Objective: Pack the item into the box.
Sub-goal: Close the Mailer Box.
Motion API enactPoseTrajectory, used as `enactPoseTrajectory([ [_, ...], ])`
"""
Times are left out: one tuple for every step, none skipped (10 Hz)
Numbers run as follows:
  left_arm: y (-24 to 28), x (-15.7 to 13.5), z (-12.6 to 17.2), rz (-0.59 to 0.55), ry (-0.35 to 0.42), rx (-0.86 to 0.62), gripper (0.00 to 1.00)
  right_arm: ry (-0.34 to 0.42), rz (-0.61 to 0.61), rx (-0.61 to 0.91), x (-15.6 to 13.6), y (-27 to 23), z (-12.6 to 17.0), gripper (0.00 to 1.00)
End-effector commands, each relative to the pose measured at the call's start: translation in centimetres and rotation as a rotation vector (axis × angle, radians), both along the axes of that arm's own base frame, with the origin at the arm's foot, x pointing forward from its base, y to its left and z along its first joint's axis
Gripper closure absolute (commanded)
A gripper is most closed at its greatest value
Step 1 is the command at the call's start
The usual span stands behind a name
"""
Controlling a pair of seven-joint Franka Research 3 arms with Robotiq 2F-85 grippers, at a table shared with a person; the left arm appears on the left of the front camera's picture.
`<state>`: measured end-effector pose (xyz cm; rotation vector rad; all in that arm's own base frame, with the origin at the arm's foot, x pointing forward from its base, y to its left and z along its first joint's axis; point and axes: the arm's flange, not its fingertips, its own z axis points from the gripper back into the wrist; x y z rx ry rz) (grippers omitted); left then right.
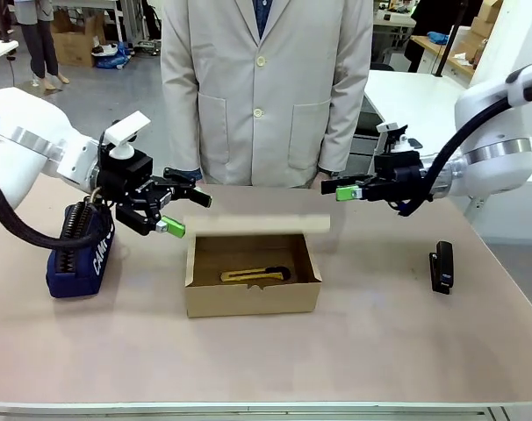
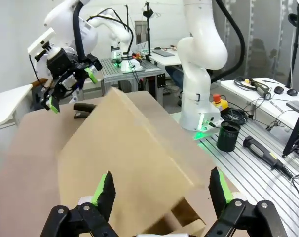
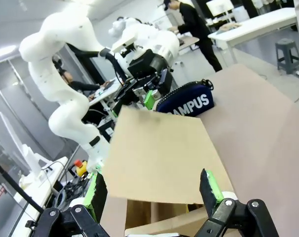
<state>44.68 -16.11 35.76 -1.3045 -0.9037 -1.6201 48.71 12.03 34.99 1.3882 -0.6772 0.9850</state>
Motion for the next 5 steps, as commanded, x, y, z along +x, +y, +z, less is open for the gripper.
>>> enactPoseTrajectory([
  [0.8, -1.8, 0.4, -0.013, -0.001, 0.044, 0.0, 0.06, 0.017, 0.024, -0.5, -1.3, 1.0, 0.0],
  [1.1, -2.5, 0.5, -0.008, -0.008, 0.011, 0.0, 0.113, -0.006, 0.078, -0.3, -1.5, 1.4, 0.0],
  [1.0, -2.7, 0.9, 0.062, -0.014, -0.093, 0.0, 0.128, -0.039, 0.114, 0.0, -0.5, 1.4, 0.0],
  [0.7, -2.6, 0.9, 0.119, -0.022, -0.187, 0.0, 0.09, -0.083, 0.087, -0.2, 1.3, 0.9, 0.0],
  [-0.6, -2.0, 0.3, 0.245, -0.022, -0.205, 0.0, 0.03, -0.088, 0.031, -0.6, 3.4, 0.1, 0.0],
])
